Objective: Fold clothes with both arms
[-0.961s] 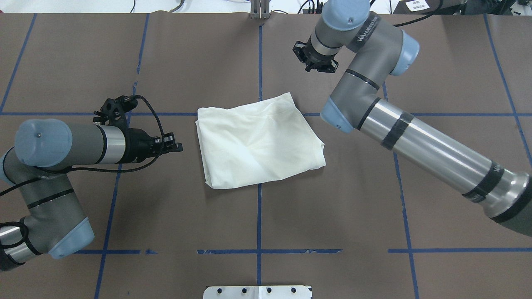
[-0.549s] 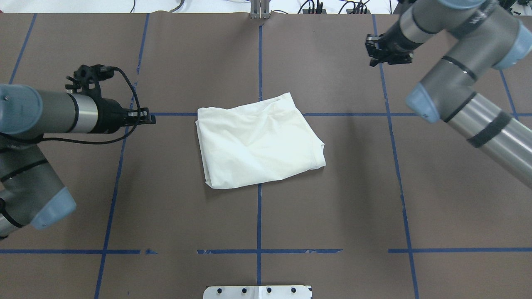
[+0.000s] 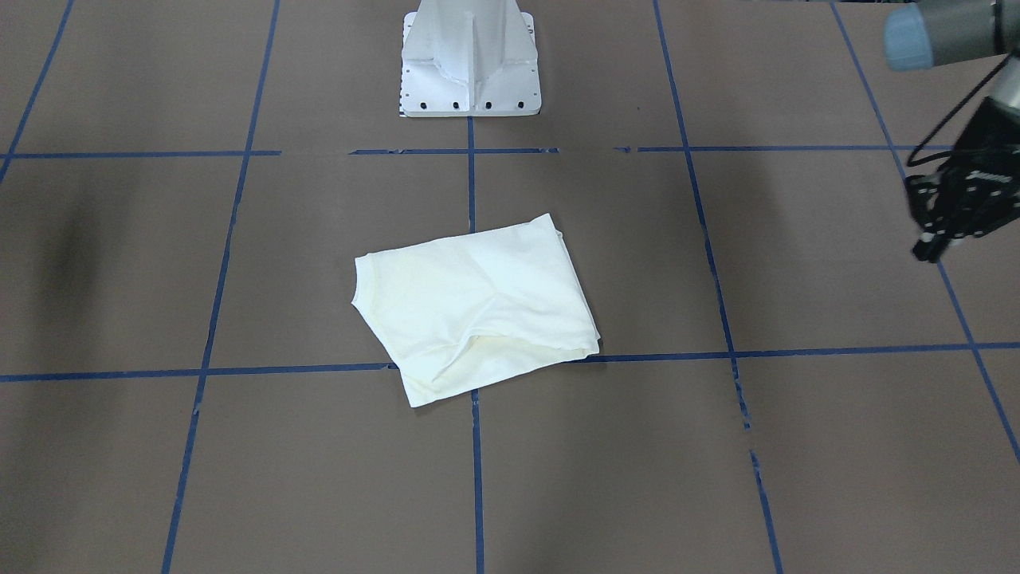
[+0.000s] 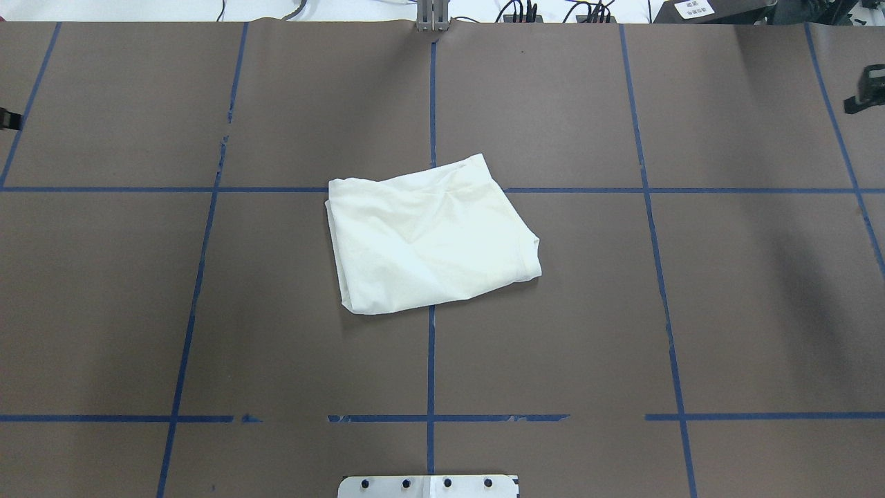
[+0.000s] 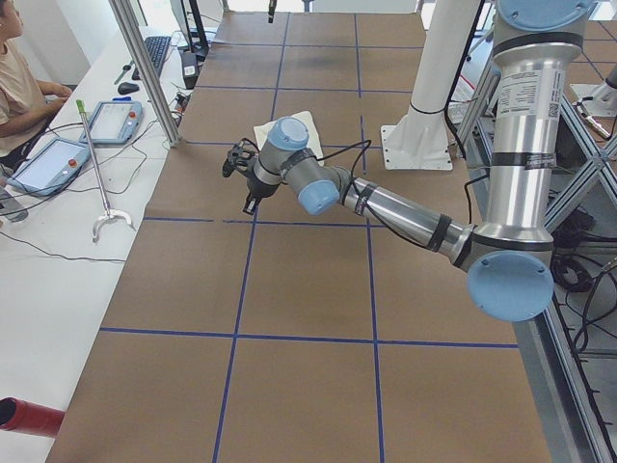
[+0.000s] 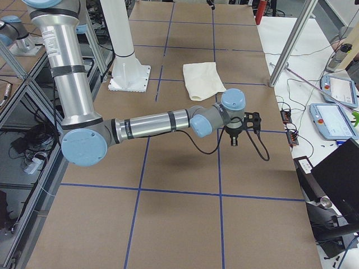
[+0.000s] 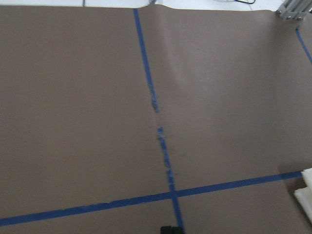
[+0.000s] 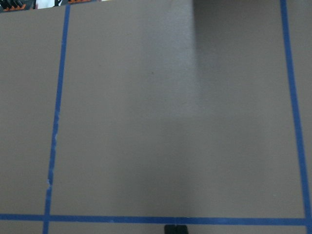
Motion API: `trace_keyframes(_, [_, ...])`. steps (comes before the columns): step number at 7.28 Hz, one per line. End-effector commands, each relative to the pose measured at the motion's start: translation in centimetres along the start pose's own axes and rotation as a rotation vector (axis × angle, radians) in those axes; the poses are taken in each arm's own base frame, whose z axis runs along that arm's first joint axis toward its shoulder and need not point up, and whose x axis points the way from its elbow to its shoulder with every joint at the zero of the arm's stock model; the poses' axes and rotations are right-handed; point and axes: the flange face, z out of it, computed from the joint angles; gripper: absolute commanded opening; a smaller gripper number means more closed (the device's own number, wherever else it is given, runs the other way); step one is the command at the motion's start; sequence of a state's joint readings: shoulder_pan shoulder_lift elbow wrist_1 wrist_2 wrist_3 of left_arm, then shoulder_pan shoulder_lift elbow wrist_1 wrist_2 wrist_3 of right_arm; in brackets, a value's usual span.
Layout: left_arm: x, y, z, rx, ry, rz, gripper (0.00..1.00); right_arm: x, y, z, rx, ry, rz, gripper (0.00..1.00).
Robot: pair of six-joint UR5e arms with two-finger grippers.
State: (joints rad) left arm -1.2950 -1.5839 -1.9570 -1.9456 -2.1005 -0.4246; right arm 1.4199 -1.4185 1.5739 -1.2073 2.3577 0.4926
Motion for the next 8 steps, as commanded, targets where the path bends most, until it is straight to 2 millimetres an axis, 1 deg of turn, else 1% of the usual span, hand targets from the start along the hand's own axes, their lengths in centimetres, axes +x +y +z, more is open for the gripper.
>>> trace_keyframes(1, [-12.7,0.1,-9.8,-0.141,-0.122,0.067,0.99,7.7,4.0,-2.5,0.001,0.020,-0.062,1.00])
trace_keyframes(2, [-13.7,2.3,-9.1,-0.236,0.003,-0.061,1.00,9.3,4.0,-3.3,-0.022,0.040,-0.070,1.00])
trace_keyframes(3, [-14.7,6.5,-7.8,-0.301,0.017,-0.123,1.00,11.0,3.8,-4.6,-0.055,0.058,-0.089,1.00])
trace_keyframes(4, [-16.5,11.4,-6.0,-0.376,0.024,-0.190,1.00,9.8,3.7,-5.8,-0.096,0.066,-0.095,1.00])
trace_keyframes(5, [-17.1,12.3,-5.5,-0.390,0.026,-0.203,1.00,6.8,4.5,-7.6,-0.136,0.074,-0.082,1.00])
trace_keyframes(6, [-17.1,12.7,-5.4,-0.395,0.038,-0.209,1.00,7.4,7.8,-6.7,-0.198,0.096,-0.088,1.00])
trace_keyframes(7, [-16.5,12.8,-4.8,-0.387,0.143,-0.241,1.00,8.0,9.4,-6.4,-0.194,0.127,-0.123,1.00])
trace_keyframes(8, [-18.2,14.0,-2.3,-0.389,0.225,-0.279,1.00,8.0,9.6,-6.4,-0.168,0.119,-0.138,1.00])
